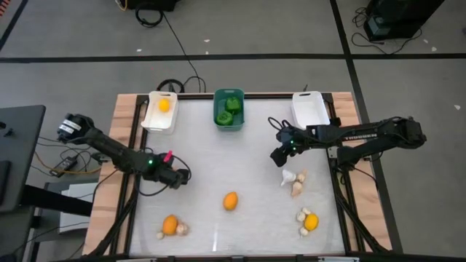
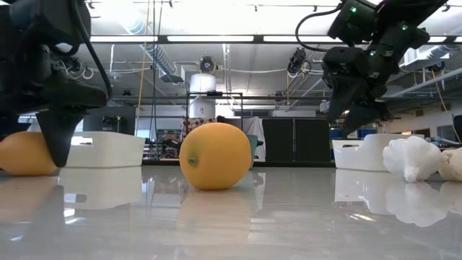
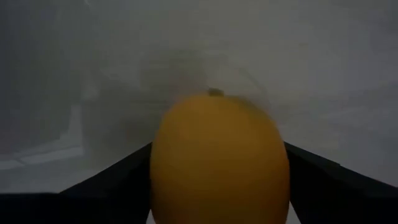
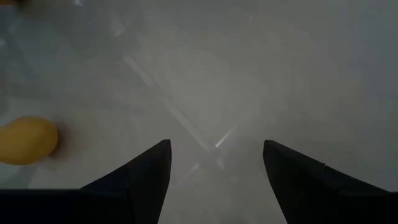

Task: Sort produce into baskets
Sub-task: Put the top left yellow lemon into the left white bin

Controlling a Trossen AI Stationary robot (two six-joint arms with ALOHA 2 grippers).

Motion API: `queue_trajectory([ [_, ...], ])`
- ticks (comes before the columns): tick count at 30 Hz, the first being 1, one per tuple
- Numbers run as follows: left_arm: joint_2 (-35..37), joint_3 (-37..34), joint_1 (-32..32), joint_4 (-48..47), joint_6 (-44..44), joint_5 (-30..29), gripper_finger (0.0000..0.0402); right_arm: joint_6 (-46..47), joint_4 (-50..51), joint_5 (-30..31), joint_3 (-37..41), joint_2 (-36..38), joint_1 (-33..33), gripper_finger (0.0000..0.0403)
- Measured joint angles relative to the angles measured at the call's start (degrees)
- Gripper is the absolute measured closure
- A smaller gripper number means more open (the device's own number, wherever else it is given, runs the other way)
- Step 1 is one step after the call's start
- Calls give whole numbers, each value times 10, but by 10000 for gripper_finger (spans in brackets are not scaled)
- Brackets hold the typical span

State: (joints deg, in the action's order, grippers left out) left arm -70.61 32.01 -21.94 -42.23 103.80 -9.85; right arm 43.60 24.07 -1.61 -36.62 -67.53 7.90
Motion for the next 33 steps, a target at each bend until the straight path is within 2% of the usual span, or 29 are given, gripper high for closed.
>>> queue_trajectory([
  [6,5,0,15,8,-14,5,146,-10,-11,-5,0,0,14,137],
  [11,51,2,38,3,-37,17,135,-19,-15,-11,0,0,23,137],
  [15,100,21,84,-55,-82,4,126,-28,-15,-10,0,0,31,137],
  [19,139,49,164,-155,-152,-31,133,-38,-21,-10,0,0,43,137],
  [22,162,75,244,-195,-225,-45,136,-48,-27,-11,0,0,55,137],
  [26,172,120,348,-194,-342,-59,133,-58,-33,-15,0,0,70,137],
  [33,140,185,550,-189,-556,-85,132,-63,-50,-21,0,0,88,137],
])
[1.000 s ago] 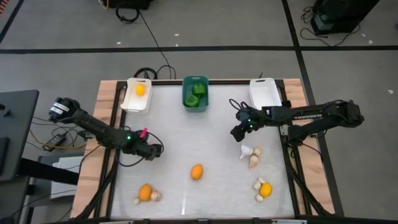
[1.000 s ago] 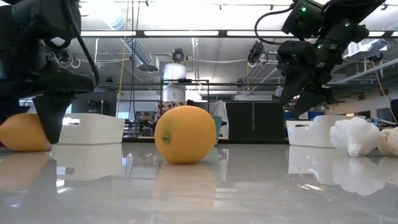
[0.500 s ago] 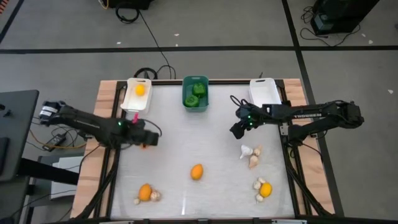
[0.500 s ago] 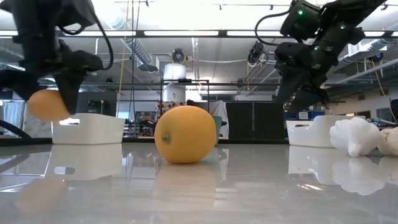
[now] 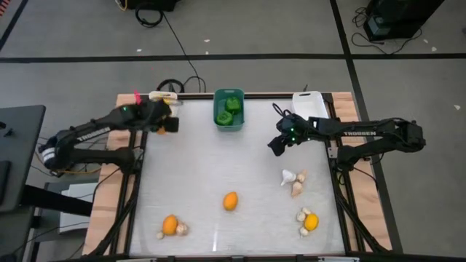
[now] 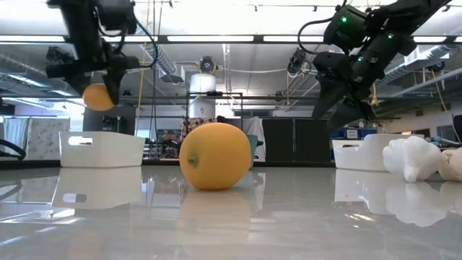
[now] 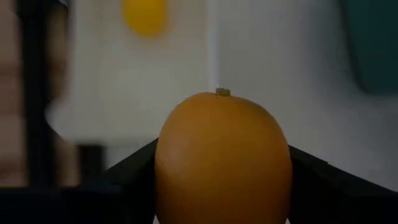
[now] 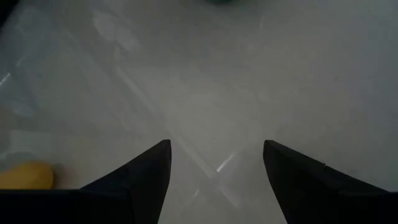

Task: Sort produce into baskets
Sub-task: Put the top left yellow lemon into the left white bin, then put the bottom left yellow lemon into the left white bin

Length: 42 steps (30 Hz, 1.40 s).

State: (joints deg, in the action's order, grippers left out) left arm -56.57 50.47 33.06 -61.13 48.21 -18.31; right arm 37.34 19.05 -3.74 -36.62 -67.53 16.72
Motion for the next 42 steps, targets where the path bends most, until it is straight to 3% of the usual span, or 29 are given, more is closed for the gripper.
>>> queue_trajectory([
  [5,-56,7,142,37,-134,17,132,2,-5,0,0,0,1,137],
  [10,-135,8,212,75,-189,48,131,22,-1,-2,0,0,-4,137],
  [19,-214,13,212,109,-196,36,114,56,4,24,0,0,-33,137],
  [26,-224,12,211,112,-197,34,70,65,3,27,0,0,-39,137],
  [31,-219,14,210,100,-214,35,61,66,3,27,0,0,-39,137],
  [42,-193,133,160,15,-254,36,82,72,3,26,0,0,-39,137],
])
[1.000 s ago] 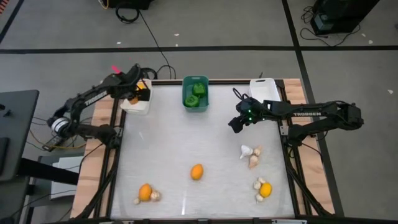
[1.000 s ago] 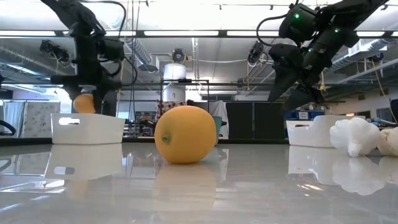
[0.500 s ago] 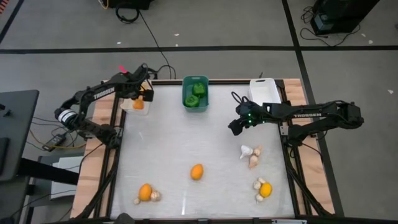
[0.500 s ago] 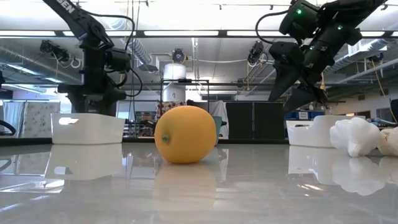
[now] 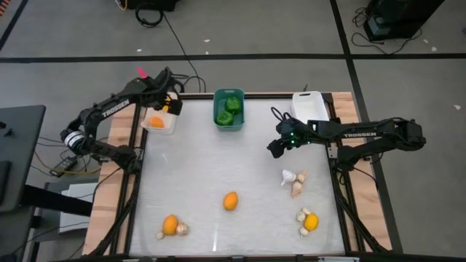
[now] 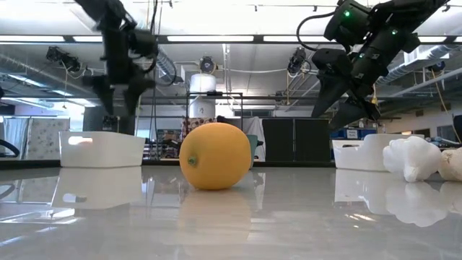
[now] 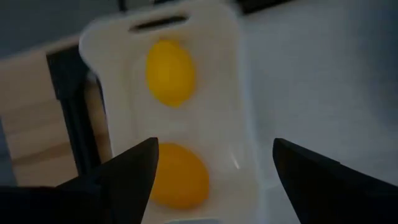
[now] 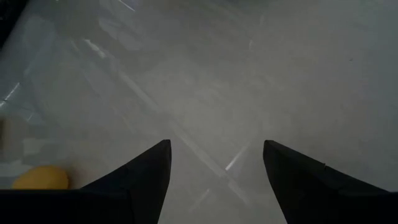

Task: Sort produce into baskets
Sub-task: Put the bottom left yellow lemon into the left white bin

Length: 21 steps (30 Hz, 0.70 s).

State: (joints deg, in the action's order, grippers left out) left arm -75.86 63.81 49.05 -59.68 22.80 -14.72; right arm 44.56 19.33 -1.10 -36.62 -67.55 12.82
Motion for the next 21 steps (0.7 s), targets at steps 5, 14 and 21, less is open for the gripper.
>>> queue_trajectory([
  [5,3,60,-68,-65,15,37,85,9,-9,0,0,0,0,137],
  [14,3,52,-285,-123,136,80,86,20,-17,17,0,0,-6,137],
  [21,3,50,-457,-110,290,76,86,15,-17,15,0,0,-11,137],
])
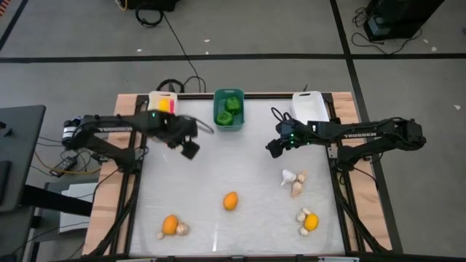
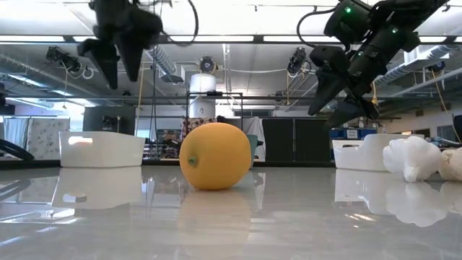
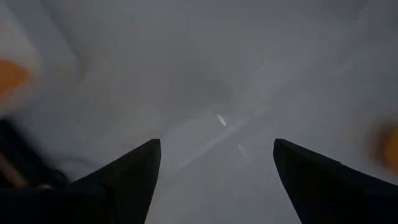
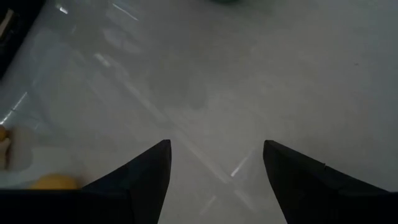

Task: Sort produce into baskets
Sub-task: Put the bottom left yellow lemon into the left white bin

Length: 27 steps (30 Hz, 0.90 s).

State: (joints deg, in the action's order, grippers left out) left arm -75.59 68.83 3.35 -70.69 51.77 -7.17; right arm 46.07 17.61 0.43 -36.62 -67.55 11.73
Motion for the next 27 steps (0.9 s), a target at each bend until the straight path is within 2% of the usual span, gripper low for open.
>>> queue_trajectory([
  [7,-1,-57,-177,99,102,-3,86,-12,0,1,0,0,0,137],
  [10,-2,-76,-234,119,165,8,86,-20,0,0,0,0,0,137],
  [18,-2,-91,-348,152,326,19,85,-27,0,0,0,0,4,137],
  [27,-51,-91,-450,232,371,28,85,-31,0,4,0,0,9,137],
])
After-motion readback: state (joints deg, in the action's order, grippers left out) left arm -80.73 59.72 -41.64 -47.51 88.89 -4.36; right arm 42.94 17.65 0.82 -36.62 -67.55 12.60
